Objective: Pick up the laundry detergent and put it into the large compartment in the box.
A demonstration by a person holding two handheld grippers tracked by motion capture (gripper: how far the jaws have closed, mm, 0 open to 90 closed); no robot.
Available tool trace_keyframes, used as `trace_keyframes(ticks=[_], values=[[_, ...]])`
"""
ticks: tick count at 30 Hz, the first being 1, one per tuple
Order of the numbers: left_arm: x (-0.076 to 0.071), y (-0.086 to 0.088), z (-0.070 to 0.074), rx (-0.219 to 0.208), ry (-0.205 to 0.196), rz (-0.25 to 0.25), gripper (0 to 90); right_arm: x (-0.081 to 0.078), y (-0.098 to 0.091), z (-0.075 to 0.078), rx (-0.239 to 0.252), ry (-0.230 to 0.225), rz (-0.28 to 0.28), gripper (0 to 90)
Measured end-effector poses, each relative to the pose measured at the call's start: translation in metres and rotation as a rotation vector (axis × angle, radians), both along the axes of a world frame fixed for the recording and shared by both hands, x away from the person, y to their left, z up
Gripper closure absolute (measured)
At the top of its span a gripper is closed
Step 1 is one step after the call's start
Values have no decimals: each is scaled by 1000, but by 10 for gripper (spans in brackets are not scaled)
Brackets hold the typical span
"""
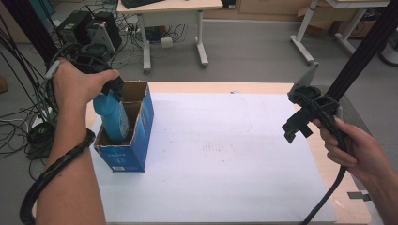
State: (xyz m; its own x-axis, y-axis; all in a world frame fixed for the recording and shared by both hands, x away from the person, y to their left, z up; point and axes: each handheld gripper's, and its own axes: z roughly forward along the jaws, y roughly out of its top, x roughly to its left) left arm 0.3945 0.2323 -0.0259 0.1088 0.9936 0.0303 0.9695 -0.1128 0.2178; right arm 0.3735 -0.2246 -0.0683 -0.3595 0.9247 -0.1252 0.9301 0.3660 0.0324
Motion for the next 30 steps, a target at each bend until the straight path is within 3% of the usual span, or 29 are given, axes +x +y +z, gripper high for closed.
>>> trace_keyframes(ticks=[17,30], values=[[3,0,-40,-6,27,13,372,3,-5,-6,9,15,1,37],[4,0,-58,-10,44,19,372,6,-6,-8,11,22,-5,36]])
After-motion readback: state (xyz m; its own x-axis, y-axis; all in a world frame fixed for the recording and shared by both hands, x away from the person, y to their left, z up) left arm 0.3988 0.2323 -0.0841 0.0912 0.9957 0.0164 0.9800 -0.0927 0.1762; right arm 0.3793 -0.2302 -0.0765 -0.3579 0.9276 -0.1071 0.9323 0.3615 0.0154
